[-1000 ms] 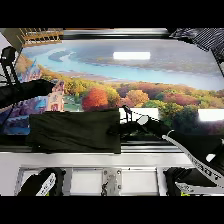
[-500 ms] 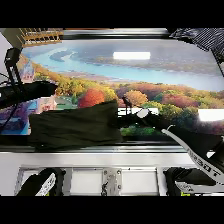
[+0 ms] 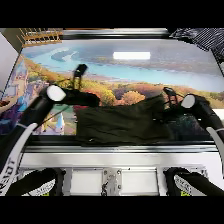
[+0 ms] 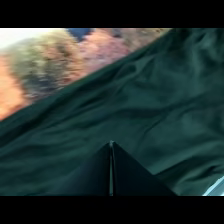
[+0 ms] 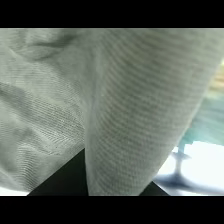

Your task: Fold the clothes and pants, and hang the long-sleeved shirts on hangers.

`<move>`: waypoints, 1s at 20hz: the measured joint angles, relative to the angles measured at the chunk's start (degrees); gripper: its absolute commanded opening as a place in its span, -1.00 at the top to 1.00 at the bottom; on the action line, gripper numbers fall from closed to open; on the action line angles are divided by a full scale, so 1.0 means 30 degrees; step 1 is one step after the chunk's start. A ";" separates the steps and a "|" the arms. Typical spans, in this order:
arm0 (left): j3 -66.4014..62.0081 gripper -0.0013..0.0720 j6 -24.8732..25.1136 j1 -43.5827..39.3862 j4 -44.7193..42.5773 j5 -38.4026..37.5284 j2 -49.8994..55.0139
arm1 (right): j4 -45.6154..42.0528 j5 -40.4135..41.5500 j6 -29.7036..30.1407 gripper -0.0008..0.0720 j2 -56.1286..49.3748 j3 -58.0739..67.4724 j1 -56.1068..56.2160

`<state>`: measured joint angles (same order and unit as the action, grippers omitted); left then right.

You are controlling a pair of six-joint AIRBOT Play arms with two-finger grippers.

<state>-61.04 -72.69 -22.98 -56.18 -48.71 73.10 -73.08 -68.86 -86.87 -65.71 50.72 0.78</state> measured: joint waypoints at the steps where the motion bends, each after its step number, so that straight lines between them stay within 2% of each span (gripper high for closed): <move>1: -0.0080 0.95 -0.0029 -0.1137 0.0342 0.0809 0.0903 | -0.0984 -0.1144 -0.0117 0.88 0.0576 0.0459 -0.0517; 5: -0.1588 0.95 -0.0131 -0.5071 0.1763 0.2900 0.4823 | -0.2951 -0.4102 -0.0408 0.88 0.1596 0.2710 -0.0845; 10: -0.4743 0.95 -0.0117 -0.7970 0.2543 0.3228 0.8692 | -0.3687 -0.6470 -0.1151 0.88 0.1902 0.5552 0.0663; 15: -0.7104 0.95 -0.0080 -0.9479 0.2754 0.2841 1.0958 | -0.3978 -0.7315 -0.2448 0.88 0.1953 0.6856 0.2521; 20: -0.7847 0.95 -0.0721 -0.9595 0.2769 0.2761 1.1693 | -0.4095 -0.7431 -0.3424 0.88 0.1960 0.7169 0.3555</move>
<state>-84.58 -74.85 -51.77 -47.88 -40.42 108.18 -85.36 -91.15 -97.14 -59.83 72.23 11.44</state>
